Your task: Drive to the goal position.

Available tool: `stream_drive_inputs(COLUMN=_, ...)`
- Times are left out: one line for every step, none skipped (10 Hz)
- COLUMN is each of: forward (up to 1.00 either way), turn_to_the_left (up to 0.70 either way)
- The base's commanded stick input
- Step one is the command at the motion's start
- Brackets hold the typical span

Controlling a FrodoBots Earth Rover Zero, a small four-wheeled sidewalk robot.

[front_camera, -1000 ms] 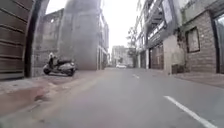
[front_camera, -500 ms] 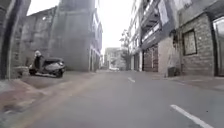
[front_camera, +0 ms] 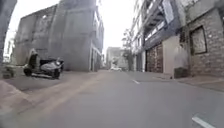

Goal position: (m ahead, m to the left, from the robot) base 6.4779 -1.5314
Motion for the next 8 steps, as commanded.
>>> stream_drive_inputs(forward=1.00, turn_to_the_left=0.00)
stream_drive_inputs(forward=1.00, turn_to_the_left=0.00)
stream_drive_inputs(forward=1.00, turn_to_the_left=0.00)
stream_drive_inputs(forward=1.00, turn_to_the_left=0.00)
stream_drive_inputs(forward=1.00, turn_to_the_left=0.00)
stream_drive_inputs(forward=1.00, turn_to_the_left=0.00)
stream_drive_inputs(forward=1.00, turn_to_the_left=0.00)
stream_drive_inputs(forward=1.00, turn_to_the_left=0.00)
